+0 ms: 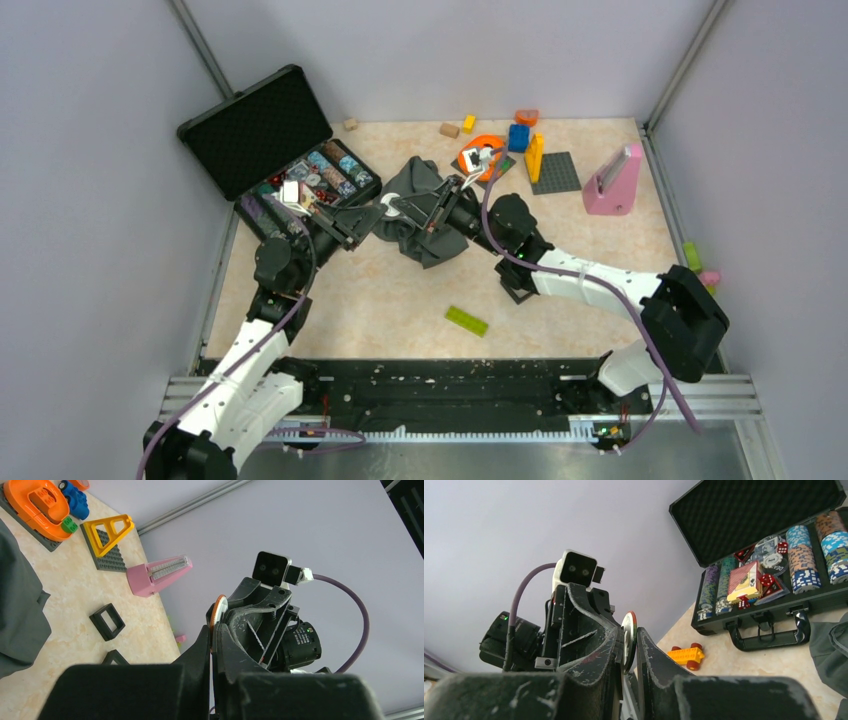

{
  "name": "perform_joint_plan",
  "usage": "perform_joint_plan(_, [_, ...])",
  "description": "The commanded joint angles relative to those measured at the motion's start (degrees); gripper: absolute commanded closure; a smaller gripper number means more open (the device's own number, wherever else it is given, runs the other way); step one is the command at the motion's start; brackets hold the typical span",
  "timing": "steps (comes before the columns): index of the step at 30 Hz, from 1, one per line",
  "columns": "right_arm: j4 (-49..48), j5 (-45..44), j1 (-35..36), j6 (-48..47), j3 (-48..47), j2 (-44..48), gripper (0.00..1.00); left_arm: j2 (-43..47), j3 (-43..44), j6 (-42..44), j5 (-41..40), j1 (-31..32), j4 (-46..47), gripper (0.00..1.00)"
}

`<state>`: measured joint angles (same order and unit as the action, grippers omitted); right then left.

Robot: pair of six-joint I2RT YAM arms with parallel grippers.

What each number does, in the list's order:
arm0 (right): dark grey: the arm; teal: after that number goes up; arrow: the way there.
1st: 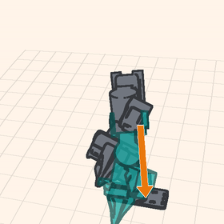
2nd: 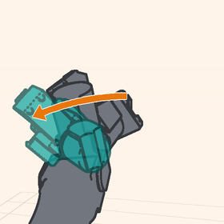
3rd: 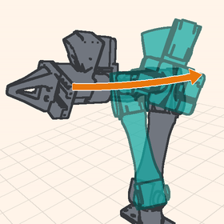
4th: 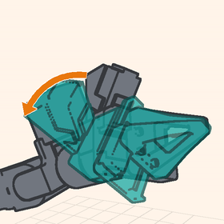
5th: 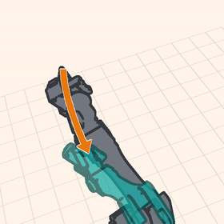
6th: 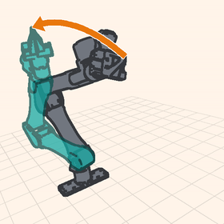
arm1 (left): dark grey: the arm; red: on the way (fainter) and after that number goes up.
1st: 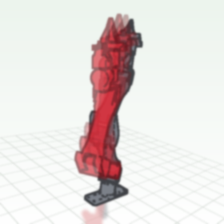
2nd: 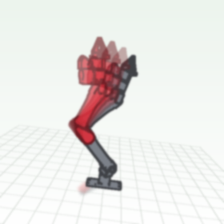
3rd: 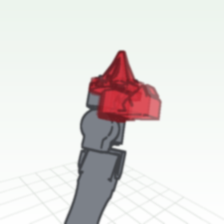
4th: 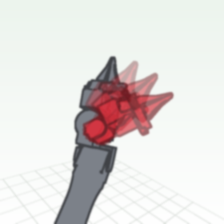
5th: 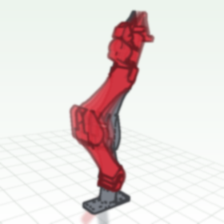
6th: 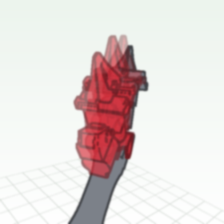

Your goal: Remove the brooch from the garment

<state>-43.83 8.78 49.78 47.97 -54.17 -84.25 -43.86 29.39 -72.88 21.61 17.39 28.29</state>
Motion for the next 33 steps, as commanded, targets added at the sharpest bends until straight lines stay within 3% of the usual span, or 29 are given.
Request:
perform_joint_plan(1, [0.6, -2.3, 0.8, -4.4, -1.6, -0.7, 0.87, 0.3, 1.5, -1.4, 3.2, 0.4, 5.2, 1.0])
perform_joint_plan(7, [0.0, -3.6, 1.1, -5.2, -1.4, -1.3, 0.89, 0.0, 1.5, -1.7, 3.4, 0.4, 5.4, 1.0])
perform_joint_plan(8, [8.2, -3.9, 1.3, -5.6, -1.4, -1.6, 0.89, -0.1, 1.4, -1.9, 3.5, 0.4, 5.7, 1.0])
perform_joint_plan(9, [0.4, -4.1, 1.4, -5.9, -1.4, -1.8, 0.9, -0.3, 1.3, -2.3, 3.6, 0.4, 6.1, 1.0])
perform_joint_plan(11, [-1.1, -4.2, 1.6, -6.4, -1.5, -2.2, 0.9, -0.5, 1.2, -2.8, 3.9, 0.4, 6.8, 1.0])
perform_joint_plan(33, [2.2, -2.9, 2.4, -14.5, 0.5, -0.2, 0.89, -0.5, 2.6, -2.6, 4.0, 0.3, 5.7, 1.0])
